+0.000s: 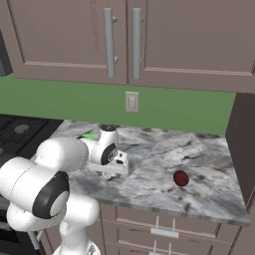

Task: Place the garlic and potato inside the fridge drawer. Close the drawer after placing the vegetables.

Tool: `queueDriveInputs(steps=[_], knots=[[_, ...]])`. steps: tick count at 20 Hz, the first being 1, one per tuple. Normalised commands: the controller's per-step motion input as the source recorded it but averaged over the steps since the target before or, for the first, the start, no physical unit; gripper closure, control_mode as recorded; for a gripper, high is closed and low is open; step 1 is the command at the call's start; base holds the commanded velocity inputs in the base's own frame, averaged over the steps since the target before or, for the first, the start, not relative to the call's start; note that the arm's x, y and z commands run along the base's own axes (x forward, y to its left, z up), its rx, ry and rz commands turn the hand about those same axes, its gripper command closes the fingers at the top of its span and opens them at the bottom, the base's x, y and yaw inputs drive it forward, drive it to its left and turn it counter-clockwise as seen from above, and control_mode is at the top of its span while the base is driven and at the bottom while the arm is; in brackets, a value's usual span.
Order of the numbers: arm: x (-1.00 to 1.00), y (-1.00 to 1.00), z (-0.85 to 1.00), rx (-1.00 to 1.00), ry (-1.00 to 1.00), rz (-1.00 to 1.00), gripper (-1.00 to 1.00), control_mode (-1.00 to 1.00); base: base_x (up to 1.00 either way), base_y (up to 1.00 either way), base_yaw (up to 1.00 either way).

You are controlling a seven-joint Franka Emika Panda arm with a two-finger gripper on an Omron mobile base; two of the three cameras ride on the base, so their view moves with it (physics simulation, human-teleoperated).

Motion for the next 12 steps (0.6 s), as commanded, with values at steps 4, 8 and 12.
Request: queueDriveInputs(steps=[4, 8, 12], knots=[[0.19, 0.05, -0.13, 0.00, 0.03, 0.00, -1.00, -1.00, 0.00, 0.00, 0.00], [0.18, 0.02, -0.13, 0.00, 0.02, 0.00, -1.00, -1.00, 0.00, 0.00, 0.00], [0.14, 0.00, -0.07, 0.00, 0.00, 0.00, -1.00, -1.00, 0.00, 0.00, 0.00]])
